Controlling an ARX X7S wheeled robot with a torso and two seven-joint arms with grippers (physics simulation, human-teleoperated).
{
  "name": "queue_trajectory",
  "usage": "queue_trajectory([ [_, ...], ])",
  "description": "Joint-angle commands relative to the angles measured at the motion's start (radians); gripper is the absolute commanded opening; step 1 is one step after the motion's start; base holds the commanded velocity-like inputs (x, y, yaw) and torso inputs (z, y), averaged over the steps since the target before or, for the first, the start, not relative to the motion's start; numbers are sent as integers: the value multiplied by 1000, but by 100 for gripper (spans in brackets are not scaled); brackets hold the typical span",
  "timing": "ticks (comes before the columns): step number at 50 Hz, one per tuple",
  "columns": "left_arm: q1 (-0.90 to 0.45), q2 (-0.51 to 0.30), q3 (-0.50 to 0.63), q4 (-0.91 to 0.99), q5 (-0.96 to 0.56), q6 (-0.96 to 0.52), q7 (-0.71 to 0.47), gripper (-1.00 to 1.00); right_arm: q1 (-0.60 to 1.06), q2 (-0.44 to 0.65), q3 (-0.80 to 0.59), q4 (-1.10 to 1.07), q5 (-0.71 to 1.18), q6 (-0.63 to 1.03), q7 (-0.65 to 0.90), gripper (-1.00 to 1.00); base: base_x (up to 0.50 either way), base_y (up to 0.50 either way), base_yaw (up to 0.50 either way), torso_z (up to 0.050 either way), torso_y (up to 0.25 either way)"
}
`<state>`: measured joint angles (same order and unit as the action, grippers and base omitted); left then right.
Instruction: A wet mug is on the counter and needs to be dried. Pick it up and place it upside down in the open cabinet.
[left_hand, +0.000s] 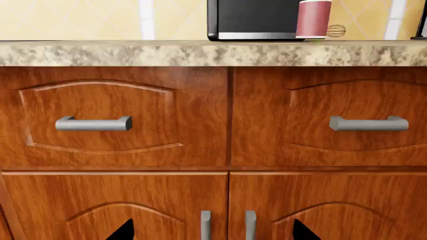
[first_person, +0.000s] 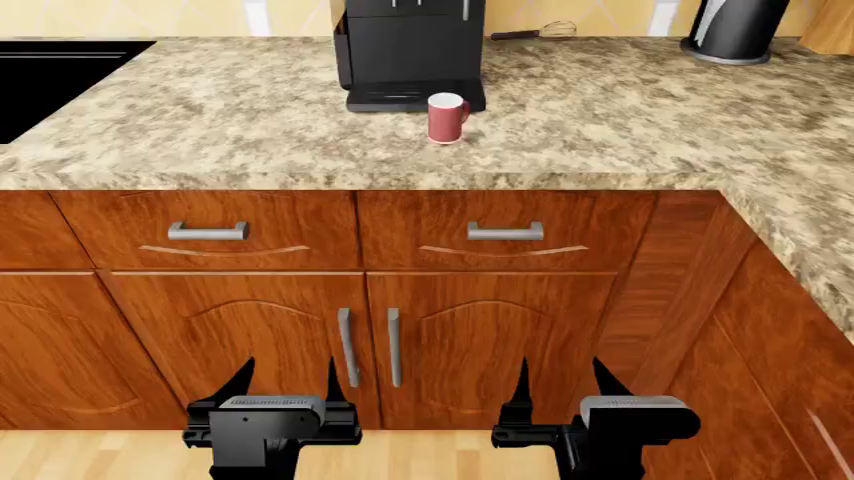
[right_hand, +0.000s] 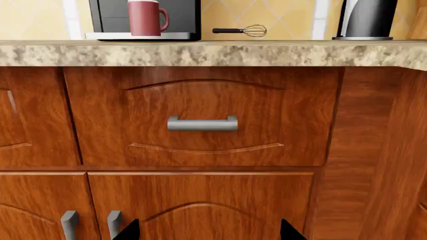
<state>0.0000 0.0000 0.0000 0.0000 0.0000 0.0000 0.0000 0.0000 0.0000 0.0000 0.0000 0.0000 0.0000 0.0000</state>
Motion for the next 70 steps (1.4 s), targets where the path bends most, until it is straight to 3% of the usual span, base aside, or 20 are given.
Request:
queue_trajectory([
  [1,-2,-16,19,-3,-16,-3,-16,100,1,15,-18,1,18,0,20,100,0,0,0,0,0],
  [10,14,-47,54,14,-44,11,-36,100,-20,44,-50,-37,38,-2,61,100,0,0,0,19,0],
  [29,87,-122,57,578,-122,-423,-76,100,-71,108,-66,-518,74,361,106,100,0,0,0,50,0],
  [41,116,-130,46,605,-141,-376,-94,100,-95,126,-79,-556,81,359,122,100,482,-11,0,19,0],
  [70,132,-159,62,643,-168,-384,-123,100,-104,152,-91,-572,106,346,156,100,500,-2,0,50,0],
])
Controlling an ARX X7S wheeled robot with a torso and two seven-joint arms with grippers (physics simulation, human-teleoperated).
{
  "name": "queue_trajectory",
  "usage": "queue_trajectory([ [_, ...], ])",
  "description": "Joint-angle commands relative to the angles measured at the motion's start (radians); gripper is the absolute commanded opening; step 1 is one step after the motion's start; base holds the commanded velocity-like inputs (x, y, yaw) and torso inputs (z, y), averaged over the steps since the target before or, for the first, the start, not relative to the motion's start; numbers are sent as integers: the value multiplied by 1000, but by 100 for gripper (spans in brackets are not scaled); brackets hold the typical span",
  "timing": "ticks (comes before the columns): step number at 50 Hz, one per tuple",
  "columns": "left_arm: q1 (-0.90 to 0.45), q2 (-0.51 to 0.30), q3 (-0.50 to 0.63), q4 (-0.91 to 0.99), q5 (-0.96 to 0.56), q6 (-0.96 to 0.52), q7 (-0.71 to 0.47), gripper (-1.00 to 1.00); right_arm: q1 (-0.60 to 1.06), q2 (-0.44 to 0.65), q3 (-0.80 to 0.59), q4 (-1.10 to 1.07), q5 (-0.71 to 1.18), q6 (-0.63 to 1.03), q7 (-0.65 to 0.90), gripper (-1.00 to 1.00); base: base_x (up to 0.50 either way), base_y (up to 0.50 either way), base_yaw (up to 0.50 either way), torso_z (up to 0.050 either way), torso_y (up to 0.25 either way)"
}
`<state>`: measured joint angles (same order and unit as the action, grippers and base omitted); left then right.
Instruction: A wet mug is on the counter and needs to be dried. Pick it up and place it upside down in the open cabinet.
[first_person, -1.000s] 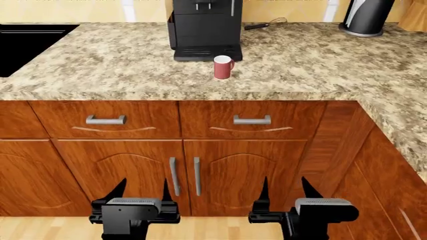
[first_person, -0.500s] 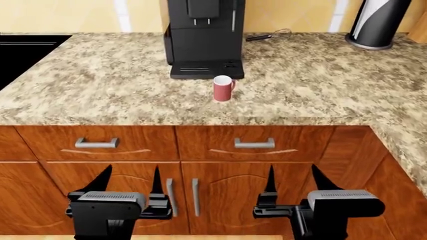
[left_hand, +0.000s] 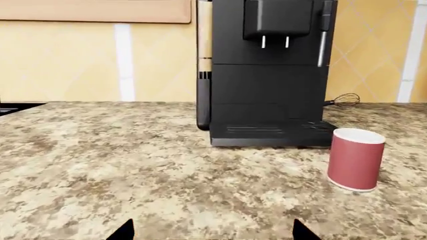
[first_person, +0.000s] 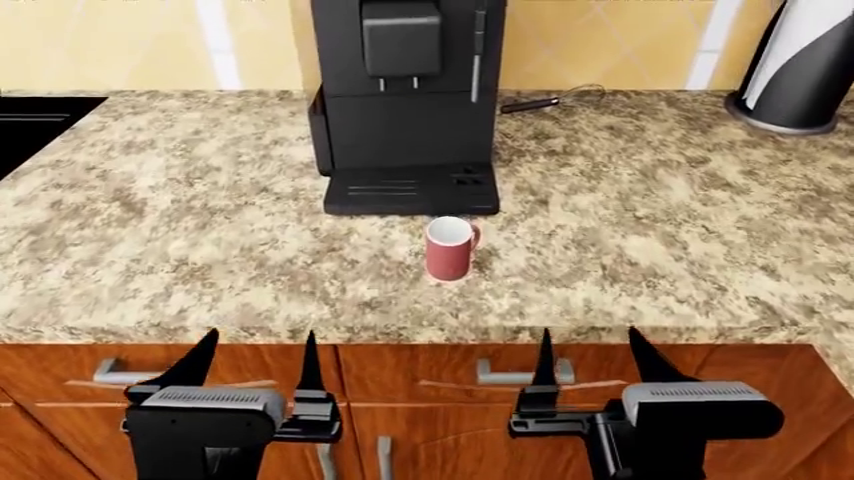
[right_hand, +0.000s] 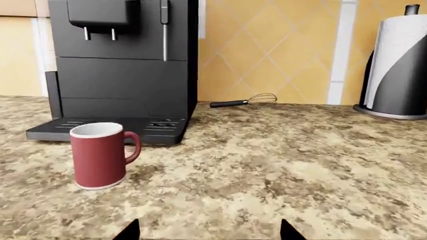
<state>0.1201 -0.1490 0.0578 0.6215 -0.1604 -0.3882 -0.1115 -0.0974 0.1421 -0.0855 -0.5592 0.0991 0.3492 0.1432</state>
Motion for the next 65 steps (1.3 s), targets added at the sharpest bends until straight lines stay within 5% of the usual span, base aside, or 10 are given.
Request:
queue_trajectory([
  [1,12,-11,4,23,-8,5,-13,100,-8,11,-5,-15,8,-3,13,100,500,0,0,50,0],
  [31,18,-33,18,22,-30,29,-29,100,-18,35,-12,-26,42,-29,28,100,499,0,0,50,0],
  [42,26,-58,20,45,-69,14,-9,100,-32,46,-13,-49,50,-41,35,100,14,0,0,3,0],
  [54,-62,-232,-52,266,-428,-301,152,100,-51,70,22,-133,96,11,45,100,0,0,0,0,0],
  [65,-238,-409,-63,272,-744,-503,296,100,-59,92,59,-179,140,35,59,100,0,0,0,0,0],
])
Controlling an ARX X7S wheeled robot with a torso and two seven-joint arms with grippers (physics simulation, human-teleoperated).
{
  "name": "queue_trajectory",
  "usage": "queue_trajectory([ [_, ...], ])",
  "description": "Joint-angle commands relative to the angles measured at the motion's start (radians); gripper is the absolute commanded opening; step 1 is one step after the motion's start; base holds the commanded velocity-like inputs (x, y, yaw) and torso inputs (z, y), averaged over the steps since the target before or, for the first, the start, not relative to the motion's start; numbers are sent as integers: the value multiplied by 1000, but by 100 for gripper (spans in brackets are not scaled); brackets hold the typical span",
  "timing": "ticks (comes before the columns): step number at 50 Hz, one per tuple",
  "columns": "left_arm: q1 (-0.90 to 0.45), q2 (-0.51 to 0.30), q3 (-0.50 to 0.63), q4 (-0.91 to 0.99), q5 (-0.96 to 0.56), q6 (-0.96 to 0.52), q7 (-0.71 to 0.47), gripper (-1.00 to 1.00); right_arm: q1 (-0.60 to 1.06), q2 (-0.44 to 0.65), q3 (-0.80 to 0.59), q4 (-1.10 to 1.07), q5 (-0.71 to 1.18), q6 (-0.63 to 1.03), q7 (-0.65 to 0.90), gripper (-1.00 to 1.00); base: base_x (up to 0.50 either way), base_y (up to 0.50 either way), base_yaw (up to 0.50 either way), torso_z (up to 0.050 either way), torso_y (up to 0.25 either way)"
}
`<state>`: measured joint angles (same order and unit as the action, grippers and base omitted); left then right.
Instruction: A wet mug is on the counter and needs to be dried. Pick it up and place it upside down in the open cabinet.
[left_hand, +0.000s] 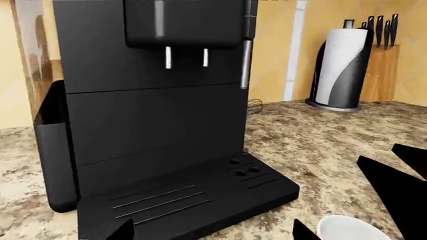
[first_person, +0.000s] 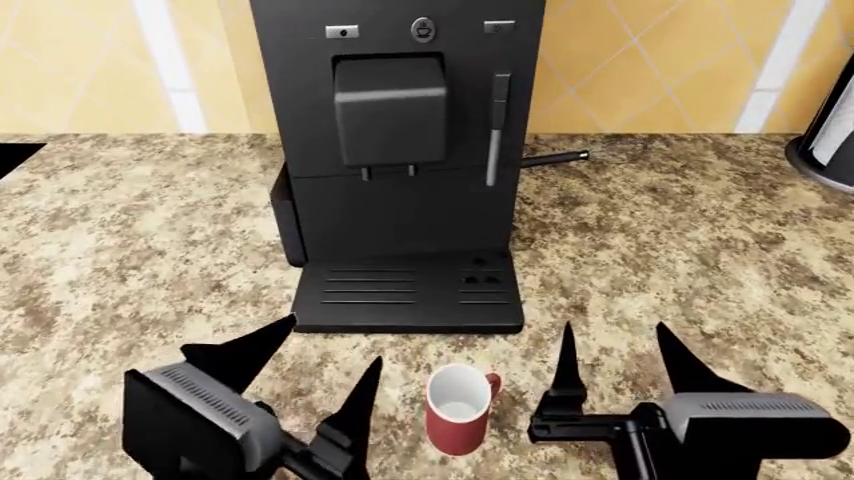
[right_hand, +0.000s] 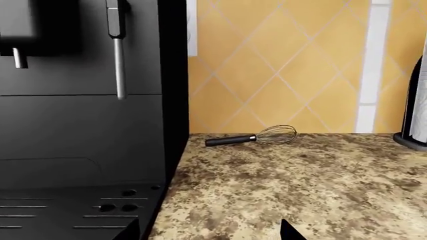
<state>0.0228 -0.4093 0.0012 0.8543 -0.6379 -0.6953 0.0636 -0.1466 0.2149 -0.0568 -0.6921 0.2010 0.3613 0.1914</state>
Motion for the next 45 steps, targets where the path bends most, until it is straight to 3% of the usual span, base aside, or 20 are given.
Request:
queue_trajectory([
  [1,-163,-161,4,36,-281,-214,129,100,-10,20,32,-48,41,23,12,100,0,0,0,0,0],
  [8,-318,-223,163,5,-316,-343,234,100,-14,27,43,-56,58,21,19,100,0,0,0,0,0],
  [19,-496,-215,293,-102,-364,-499,279,100,-18,37,45,-65,73,19,27,100,0,0,0,0,0],
  [30,-531,-201,381,-205,-287,-470,332,100,-18,46,40,-66,78,15,36,100,0,0,0,0,0],
  [45,-561,-174,439,-287,-184,-437,297,100,-22,57,34,-70,85,9,46,100,0,0,0,0,0],
])
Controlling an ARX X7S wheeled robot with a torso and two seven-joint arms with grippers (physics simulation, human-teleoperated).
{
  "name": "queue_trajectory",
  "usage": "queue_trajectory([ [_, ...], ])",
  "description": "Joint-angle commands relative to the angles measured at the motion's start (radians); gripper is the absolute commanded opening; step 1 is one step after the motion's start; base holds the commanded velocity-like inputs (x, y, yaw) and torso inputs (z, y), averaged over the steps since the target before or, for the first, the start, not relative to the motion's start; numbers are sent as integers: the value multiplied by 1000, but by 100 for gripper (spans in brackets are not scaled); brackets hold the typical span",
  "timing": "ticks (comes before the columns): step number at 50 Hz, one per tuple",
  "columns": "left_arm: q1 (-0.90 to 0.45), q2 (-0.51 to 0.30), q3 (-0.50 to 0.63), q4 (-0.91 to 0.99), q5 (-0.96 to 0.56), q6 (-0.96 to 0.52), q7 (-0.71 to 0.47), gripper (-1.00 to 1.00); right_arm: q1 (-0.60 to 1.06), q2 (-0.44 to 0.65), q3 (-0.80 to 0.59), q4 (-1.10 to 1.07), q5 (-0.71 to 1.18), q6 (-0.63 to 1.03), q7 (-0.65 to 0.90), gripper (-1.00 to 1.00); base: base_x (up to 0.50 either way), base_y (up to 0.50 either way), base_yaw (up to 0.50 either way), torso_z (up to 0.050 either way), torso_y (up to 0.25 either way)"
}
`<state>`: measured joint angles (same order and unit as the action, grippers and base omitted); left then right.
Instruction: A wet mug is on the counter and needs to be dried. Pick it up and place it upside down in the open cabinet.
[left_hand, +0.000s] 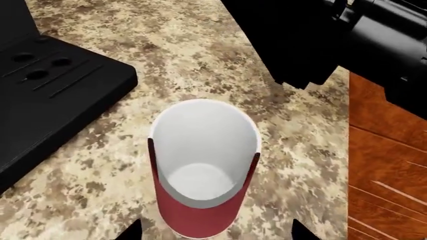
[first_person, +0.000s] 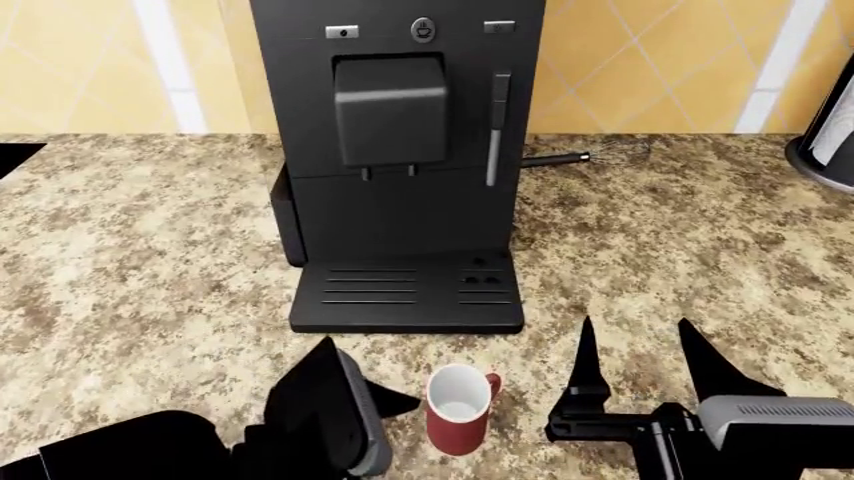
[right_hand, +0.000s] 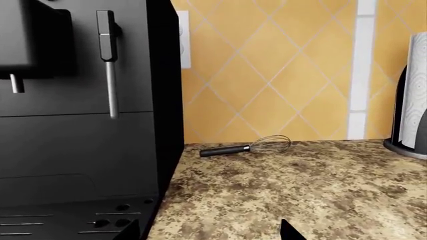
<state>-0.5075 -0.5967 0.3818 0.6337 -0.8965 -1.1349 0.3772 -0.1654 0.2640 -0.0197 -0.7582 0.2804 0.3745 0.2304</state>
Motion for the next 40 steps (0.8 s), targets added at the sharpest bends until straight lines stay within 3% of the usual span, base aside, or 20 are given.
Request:
queue_trajectory([
  [1,-33,15,61,-69,78,3,-18,100,-3,9,-4,-4,6,-5,8,100,0,0,0,0,0],
  [37,-81,59,218,-154,199,66,-5,100,-11,31,-7,-9,28,-21,31,100,0,0,0,0,-3],
  [38,-80,60,219,-155,201,67,-6,-100,-11,31,-7,-9,28,-22,31,100,0,0,0,0,-11],
  [40,-78,60,222,-154,207,72,-11,-100,-11,32,-7,-9,29,-22,33,100,0,0,0,0,-5],
])
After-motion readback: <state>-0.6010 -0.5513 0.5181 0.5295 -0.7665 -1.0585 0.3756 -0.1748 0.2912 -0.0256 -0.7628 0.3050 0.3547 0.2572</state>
